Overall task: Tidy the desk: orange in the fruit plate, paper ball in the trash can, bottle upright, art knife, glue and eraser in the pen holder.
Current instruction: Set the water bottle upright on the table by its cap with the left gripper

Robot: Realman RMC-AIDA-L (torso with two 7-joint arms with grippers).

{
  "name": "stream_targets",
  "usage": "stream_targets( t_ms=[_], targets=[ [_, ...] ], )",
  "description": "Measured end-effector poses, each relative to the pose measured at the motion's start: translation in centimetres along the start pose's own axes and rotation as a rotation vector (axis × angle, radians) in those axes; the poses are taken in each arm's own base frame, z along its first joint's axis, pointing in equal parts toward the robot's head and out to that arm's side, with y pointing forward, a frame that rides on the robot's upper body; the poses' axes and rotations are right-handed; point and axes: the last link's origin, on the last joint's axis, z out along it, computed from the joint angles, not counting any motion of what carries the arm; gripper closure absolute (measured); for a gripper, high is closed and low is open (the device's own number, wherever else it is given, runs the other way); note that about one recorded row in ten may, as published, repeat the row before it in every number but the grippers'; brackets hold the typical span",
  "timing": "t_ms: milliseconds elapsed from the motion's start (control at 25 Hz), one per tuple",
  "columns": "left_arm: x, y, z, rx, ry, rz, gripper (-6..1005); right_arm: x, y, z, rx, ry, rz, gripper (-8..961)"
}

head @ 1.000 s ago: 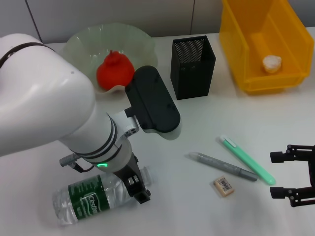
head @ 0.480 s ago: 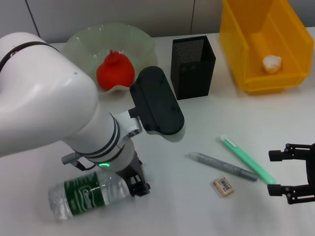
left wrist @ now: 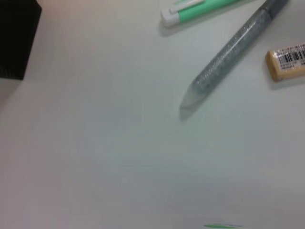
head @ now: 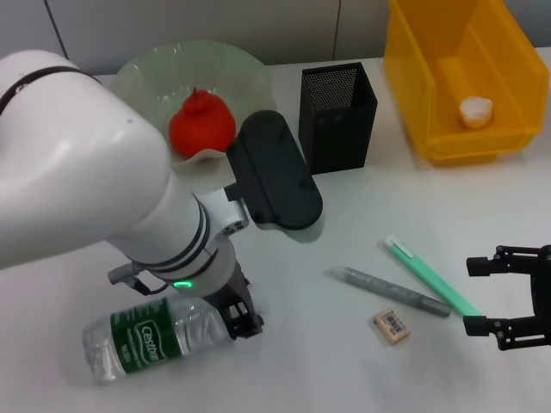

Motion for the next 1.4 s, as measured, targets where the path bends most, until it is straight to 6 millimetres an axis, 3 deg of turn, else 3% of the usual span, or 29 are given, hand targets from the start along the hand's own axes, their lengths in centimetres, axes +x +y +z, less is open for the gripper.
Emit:
stream_targets(
  t_ms=[400, 480, 720, 880, 960, 1200, 1240, 1400],
  targets=[
    [-0.3, -1.3, -3.0, 0.041, 0.084, -0.048, 557, -0.4, -0.3, 0.0, 0.007, -0.010, -0.007, 140],
    [-1.9, -2.4, -5.1, 0.076, 0.150, -0.098, 557, -0.5, -0.4, -0.1, 0.008, -0.011, -0.006, 139],
    [-5.1, -3.4, -7.4, 0.100, 0.284, -0.179, 558, -1.1, -0.7, 0.2, 0.007, -0.019, 0.011, 139],
    [-6.0, -3.7, -8.1, 0.101, 0.328, -0.206, 557, -1.3, -0.8, 0.4, 0.004, -0.022, 0.022, 139],
    [-7.5, -4.1, -9.2, 0.101, 0.406, -0.240, 557, -1.5, -0.9, 0.4, 0.002, -0.025, 0.030, 139],
    [-8.1, -4.3, -9.8, 0.099, 0.452, -0.255, 555, -1.6, -0.9, 0.5, 0.005, -0.038, 0.046, 139],
    [-10.3, -4.6, -11.0, 0.094, 0.578, -0.289, 554, -1.6, -0.9, 0.5, 0.005, -0.038, 0.046, 139],
    [-11.0, -4.6, -11.2, 0.092, 0.617, -0.298, 549, -1.7, -0.9, 0.7, 0.006, -0.054, 0.046, 139]
  ],
)
